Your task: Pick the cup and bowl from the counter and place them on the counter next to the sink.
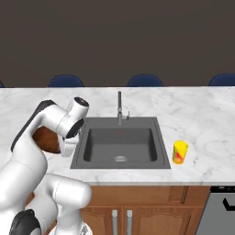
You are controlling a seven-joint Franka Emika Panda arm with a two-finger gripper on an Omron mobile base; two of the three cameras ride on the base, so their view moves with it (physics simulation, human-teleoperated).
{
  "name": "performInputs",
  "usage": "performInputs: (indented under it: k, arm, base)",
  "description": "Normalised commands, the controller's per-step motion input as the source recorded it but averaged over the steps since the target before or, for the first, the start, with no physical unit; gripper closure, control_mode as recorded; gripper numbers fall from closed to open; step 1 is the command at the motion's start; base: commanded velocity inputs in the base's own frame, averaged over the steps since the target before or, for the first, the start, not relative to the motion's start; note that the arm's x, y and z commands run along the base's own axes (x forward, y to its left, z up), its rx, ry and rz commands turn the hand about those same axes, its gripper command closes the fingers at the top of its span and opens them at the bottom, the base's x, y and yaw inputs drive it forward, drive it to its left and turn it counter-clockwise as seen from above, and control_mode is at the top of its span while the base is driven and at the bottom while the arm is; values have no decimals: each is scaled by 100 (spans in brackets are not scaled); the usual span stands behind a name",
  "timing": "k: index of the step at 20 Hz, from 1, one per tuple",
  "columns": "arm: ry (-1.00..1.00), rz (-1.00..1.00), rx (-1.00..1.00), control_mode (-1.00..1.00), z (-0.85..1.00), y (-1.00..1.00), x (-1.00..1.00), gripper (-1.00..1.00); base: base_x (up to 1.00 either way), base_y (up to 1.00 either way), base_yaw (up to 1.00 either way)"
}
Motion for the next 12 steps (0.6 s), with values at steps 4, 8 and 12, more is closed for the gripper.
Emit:
performInputs:
  k: [4, 8, 12]
  arm:
    - [2, -13, 0, -100, -33, 32, 9, 100]
    - [1, -7, 0, -100, -21, 39, 9, 100]
    - [1, -3, 0, -100, -27, 21, 16, 100]
  base:
    - [0, 0, 0]
    - [0, 0, 0]
    - [0, 0, 0]
